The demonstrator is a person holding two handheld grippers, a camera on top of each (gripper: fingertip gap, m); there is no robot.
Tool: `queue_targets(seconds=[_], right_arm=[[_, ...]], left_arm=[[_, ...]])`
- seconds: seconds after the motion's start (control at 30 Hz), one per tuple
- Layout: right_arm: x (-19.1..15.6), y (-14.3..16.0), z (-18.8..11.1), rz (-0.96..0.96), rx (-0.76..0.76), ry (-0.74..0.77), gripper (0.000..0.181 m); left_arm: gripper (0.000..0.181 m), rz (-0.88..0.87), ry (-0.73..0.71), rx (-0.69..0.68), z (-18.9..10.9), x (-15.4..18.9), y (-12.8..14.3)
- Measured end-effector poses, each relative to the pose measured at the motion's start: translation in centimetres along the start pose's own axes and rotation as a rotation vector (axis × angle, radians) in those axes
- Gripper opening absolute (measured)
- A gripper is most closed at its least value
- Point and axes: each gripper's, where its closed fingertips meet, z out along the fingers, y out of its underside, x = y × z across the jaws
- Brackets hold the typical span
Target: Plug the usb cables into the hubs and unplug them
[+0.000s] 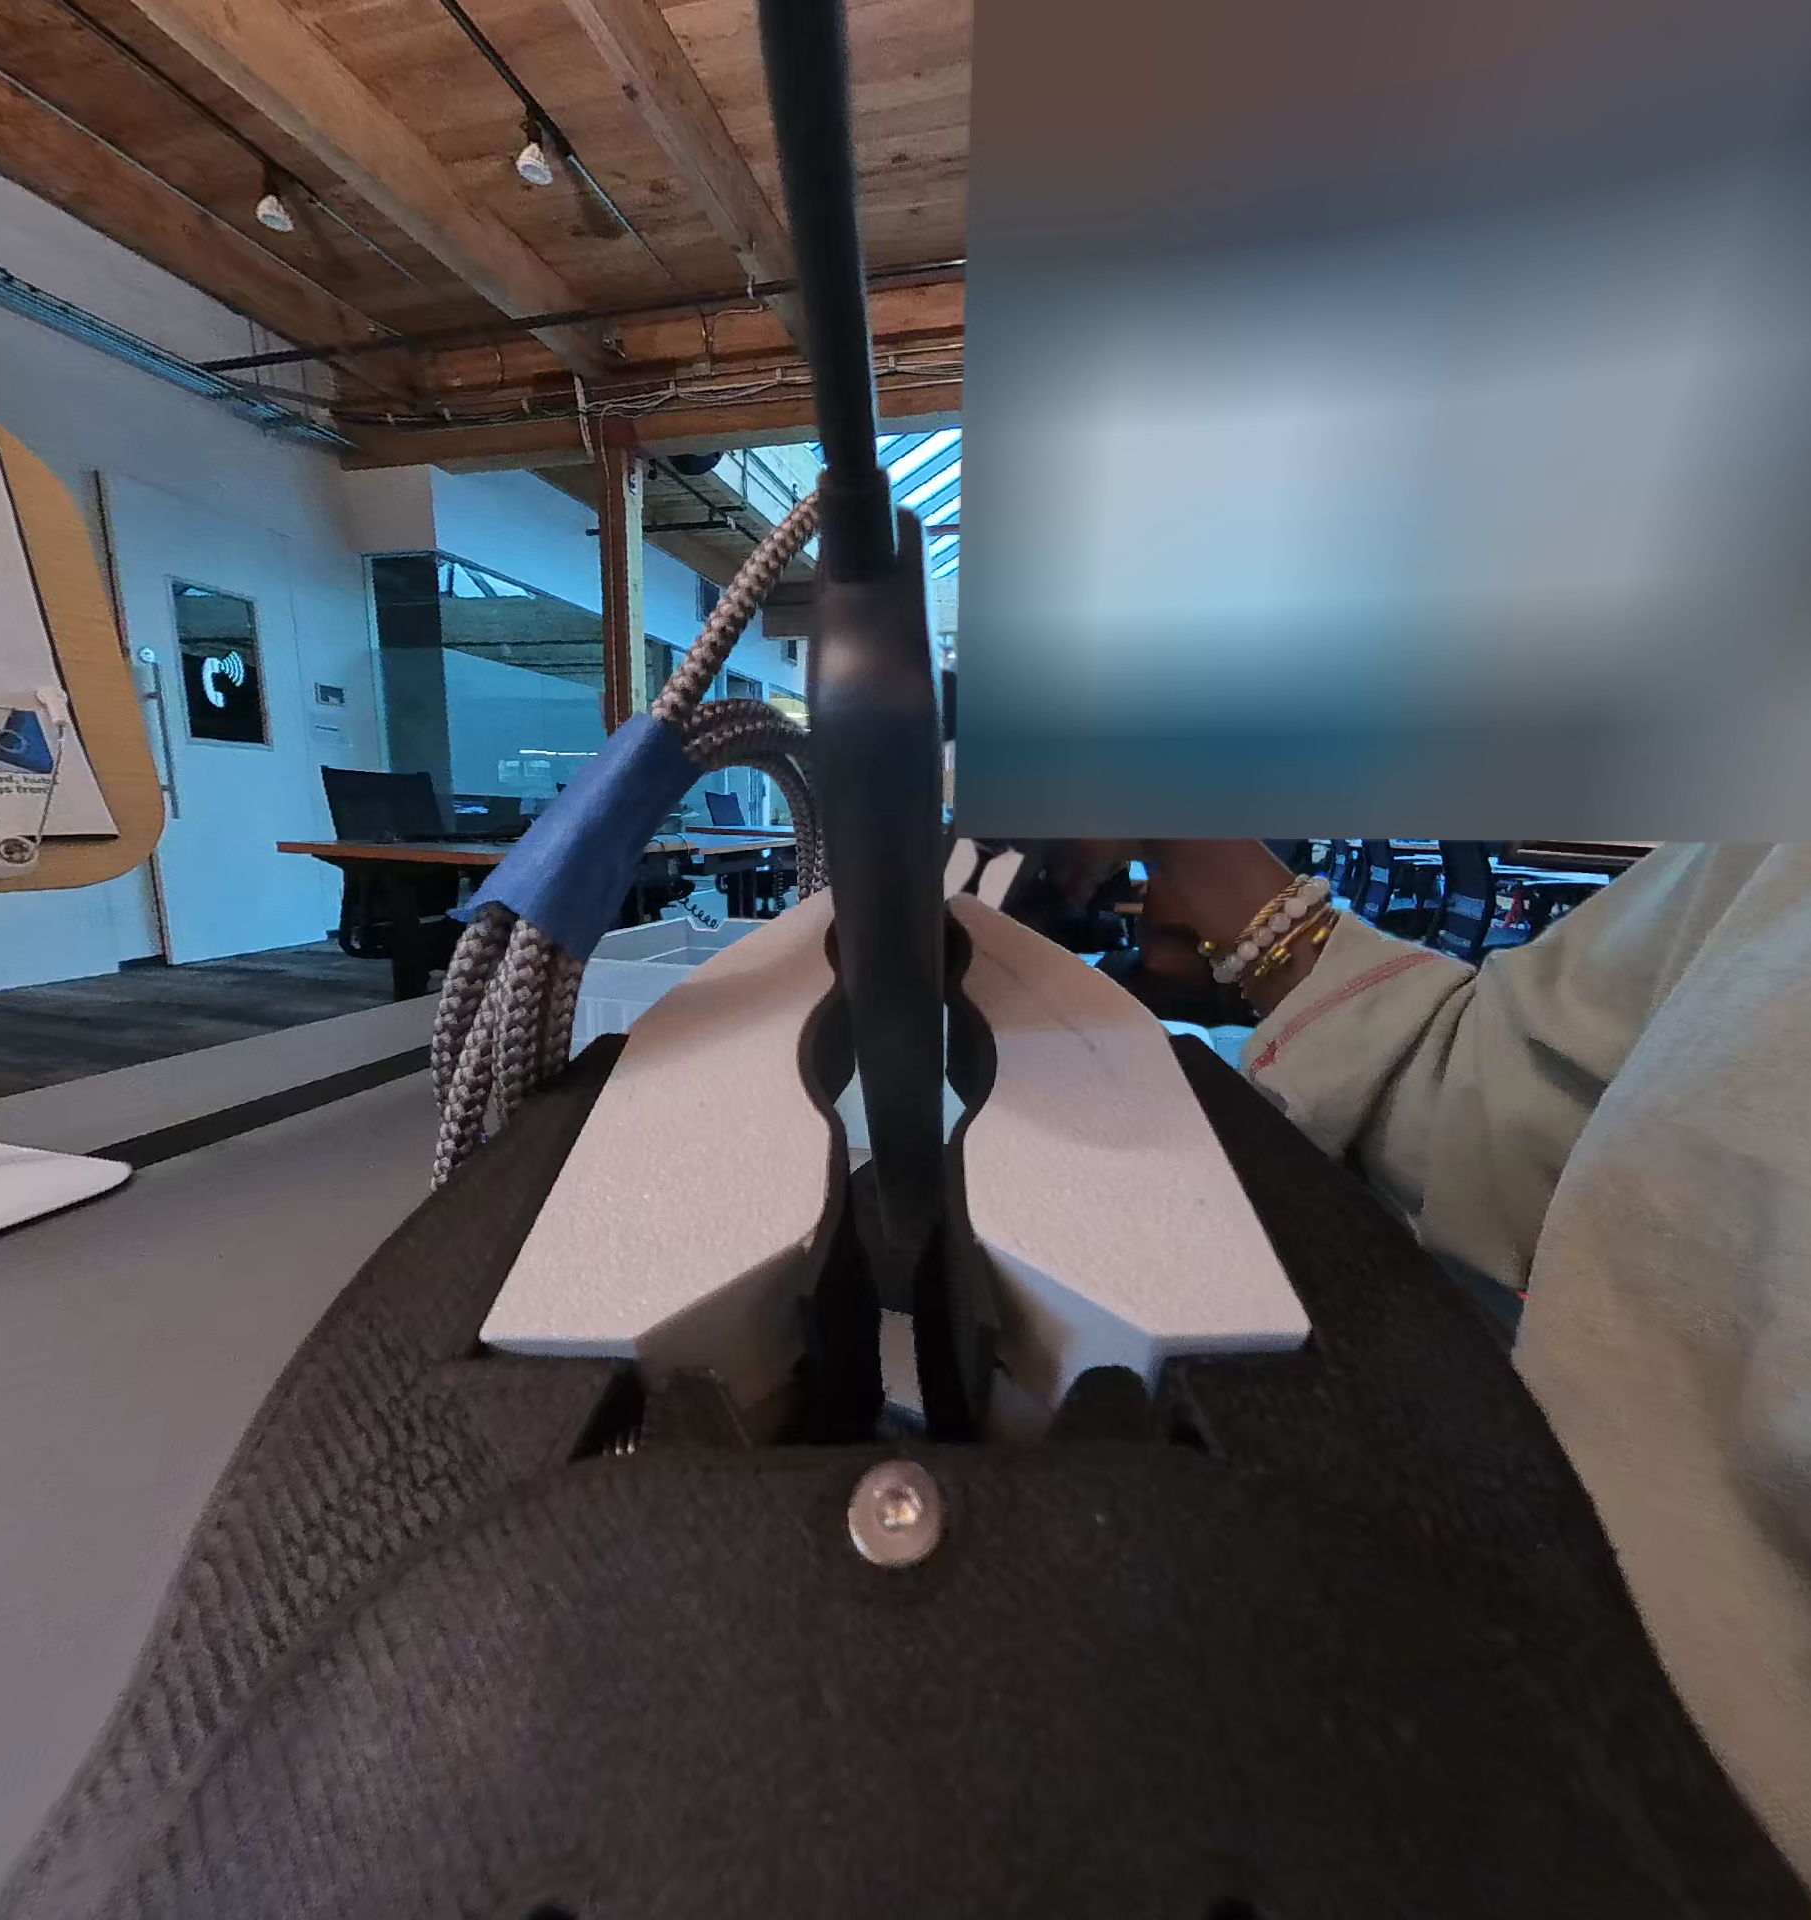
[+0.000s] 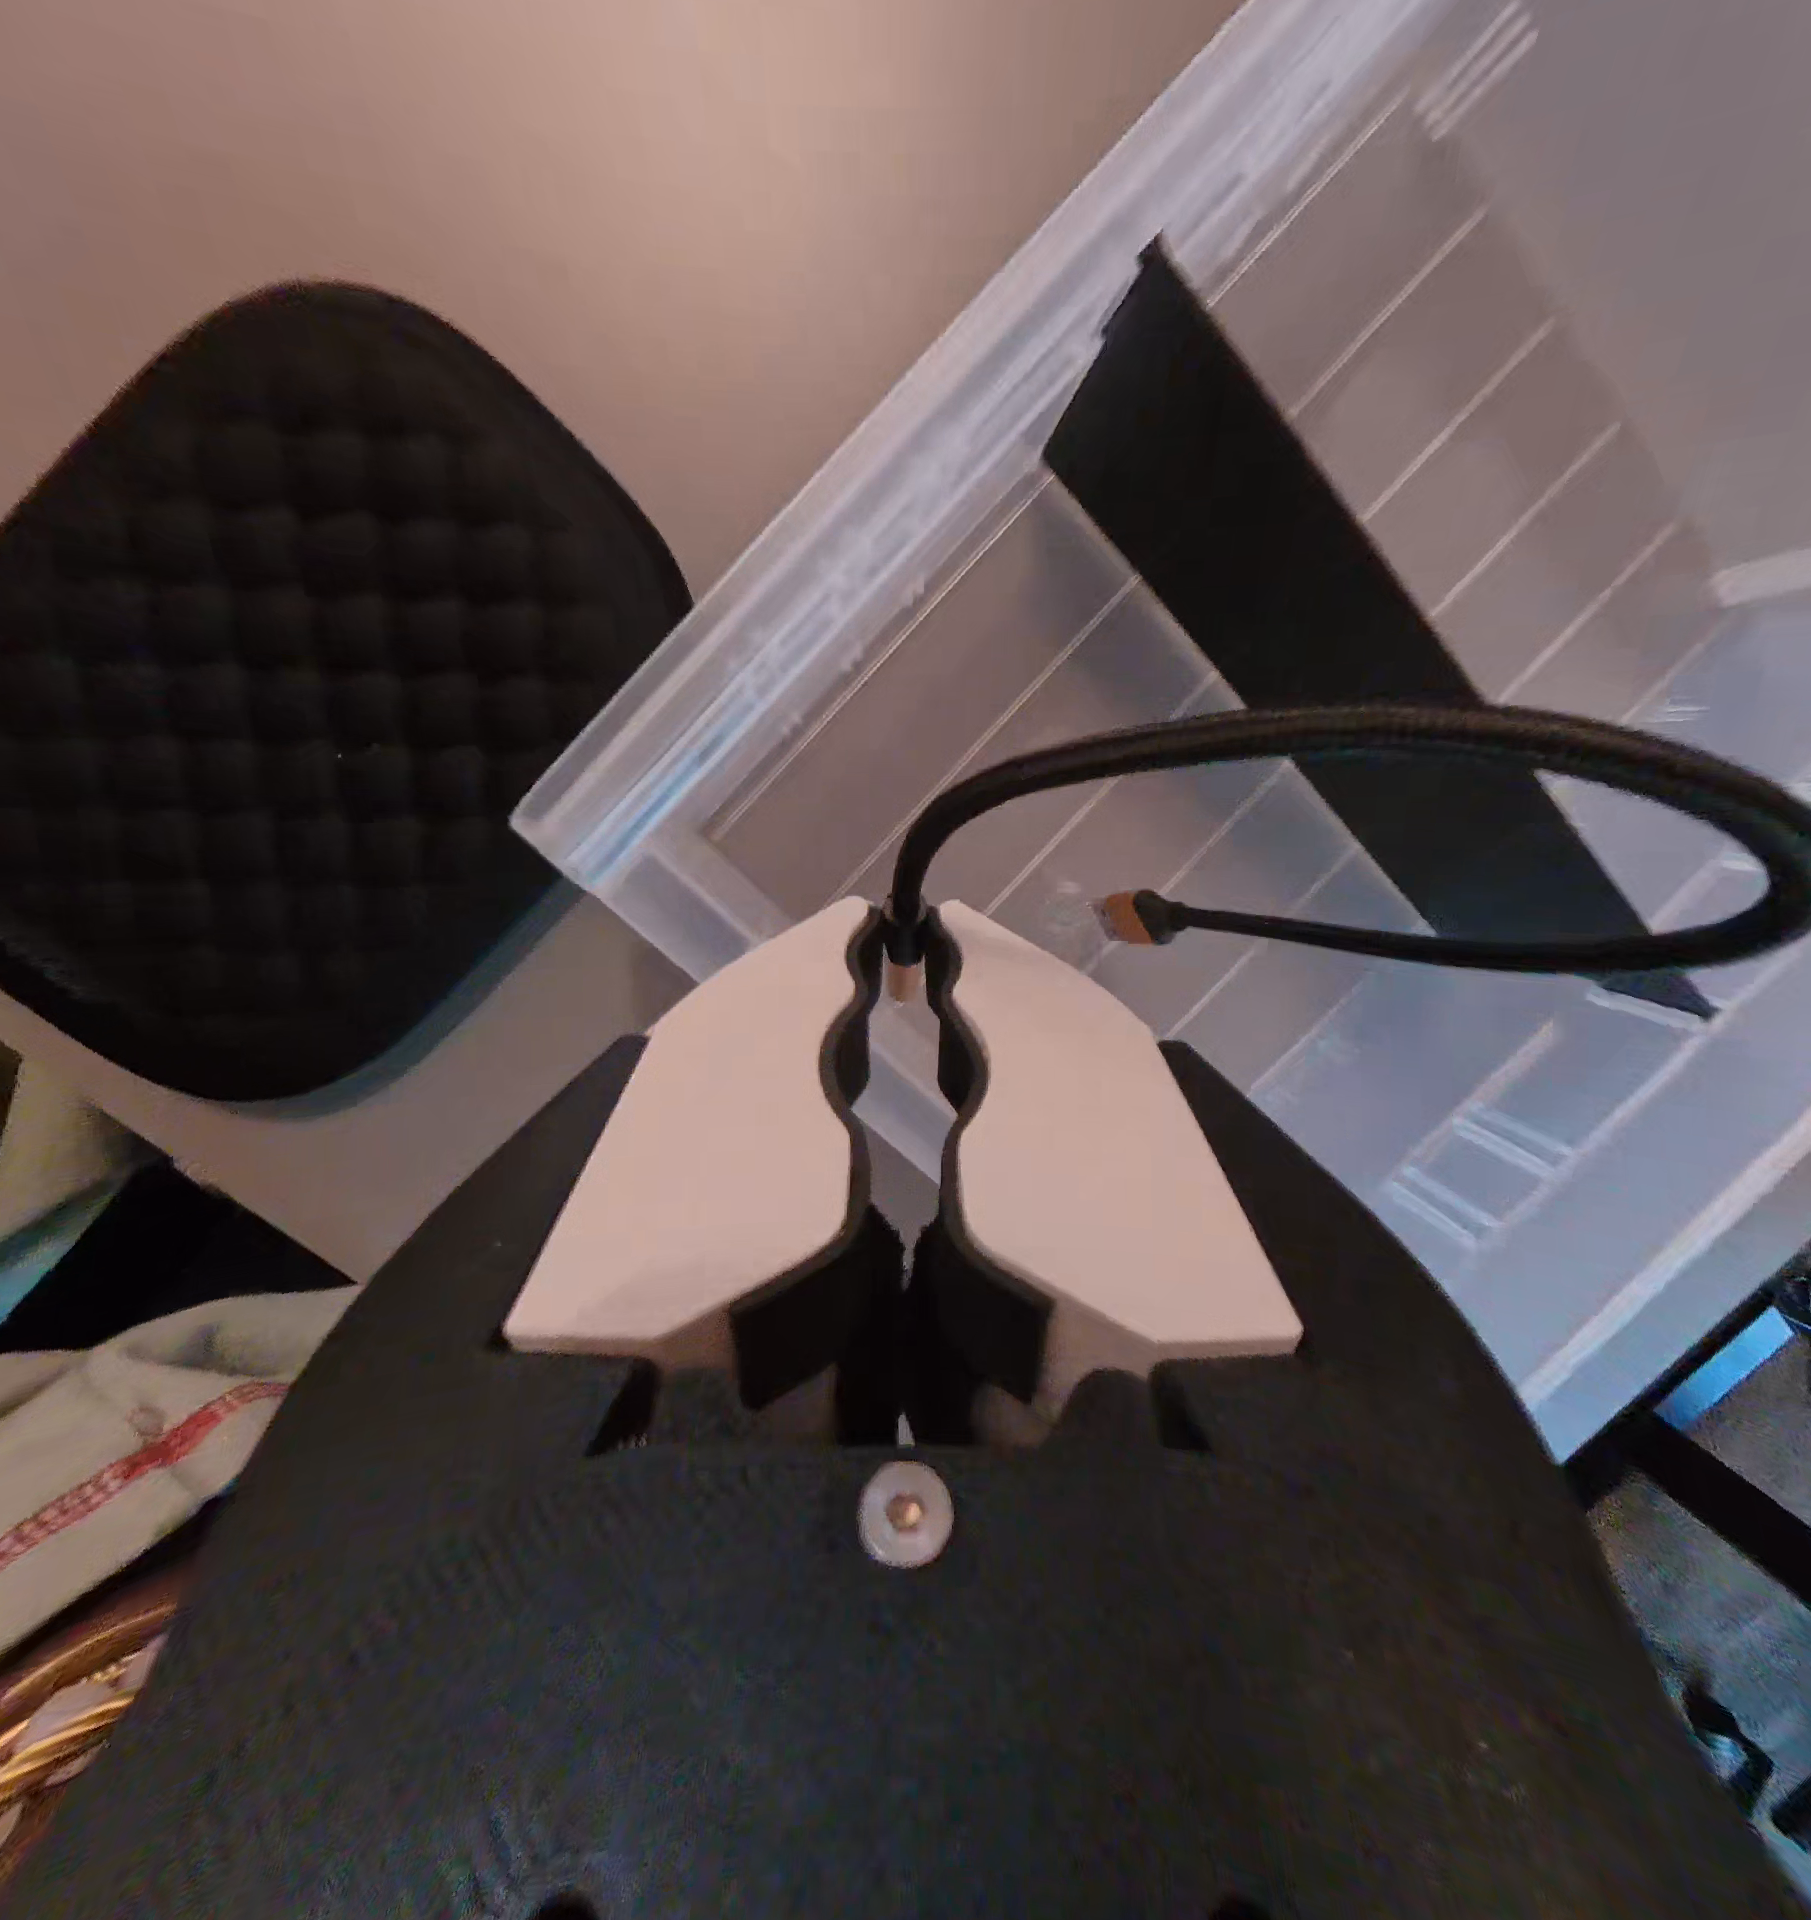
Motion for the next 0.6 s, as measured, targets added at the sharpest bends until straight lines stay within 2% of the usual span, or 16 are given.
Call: queue_targets(seconds=[0.2, 0.33, 0.47, 0.6], right_arm=[[-1.0, 0.7, 1.6, -0.019, -0.058, -0.047, 0.010], [-0.5, 1.2, 1.5, -0.029, -0.097, 0.008, 0.018], [0.1, 0.3, 1.1, -0.041, -0.023, 0.058, 0.021], [1.4, -1.5, 0.8, -0.055, 0.104, 0.170, 0.031]], left_arm=[[0.012, -0.010, -0.011, 0.001, -0.1, -0.2, 0.0], [0.013, -0.015, -0.015, 0.000, -0.1, -0.3, 0.1], [0.013, -0.011, -0.020, -0.008, 0.0, -0.4, 0.2], [0.013, -0.010, -0.025, -0.010, 0.0, -0.4, 0.3]])
